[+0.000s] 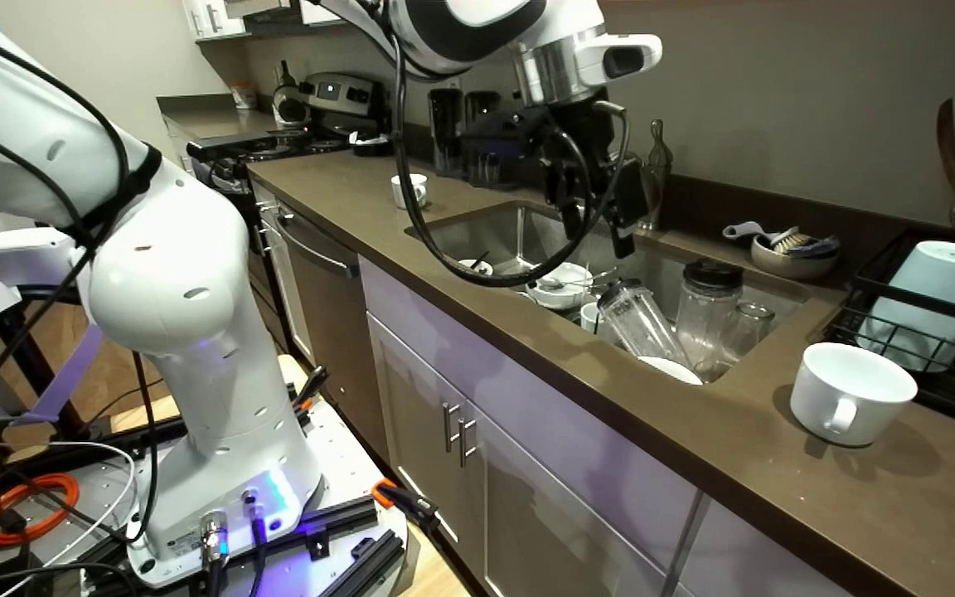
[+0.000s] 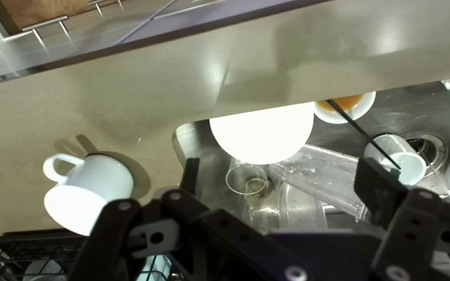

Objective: Collect water in the mug

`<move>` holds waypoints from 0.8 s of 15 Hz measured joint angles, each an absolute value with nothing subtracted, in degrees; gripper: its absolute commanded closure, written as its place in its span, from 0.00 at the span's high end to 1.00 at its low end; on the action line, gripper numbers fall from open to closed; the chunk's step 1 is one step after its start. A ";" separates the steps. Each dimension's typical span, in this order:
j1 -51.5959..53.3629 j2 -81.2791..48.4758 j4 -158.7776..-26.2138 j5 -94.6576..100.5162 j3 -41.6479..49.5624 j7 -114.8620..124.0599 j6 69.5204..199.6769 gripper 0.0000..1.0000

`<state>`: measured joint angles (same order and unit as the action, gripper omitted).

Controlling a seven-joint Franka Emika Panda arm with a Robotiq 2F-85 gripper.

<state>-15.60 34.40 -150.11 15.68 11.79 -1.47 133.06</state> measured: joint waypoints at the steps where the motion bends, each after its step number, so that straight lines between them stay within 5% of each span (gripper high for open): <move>1: -15.60 33.00 -148.62 15.66 13.00 -2.28 133.06 1.00; 12: -15.51 23.25 -138.00 13.05 24.31 -18.44 132.99 1.00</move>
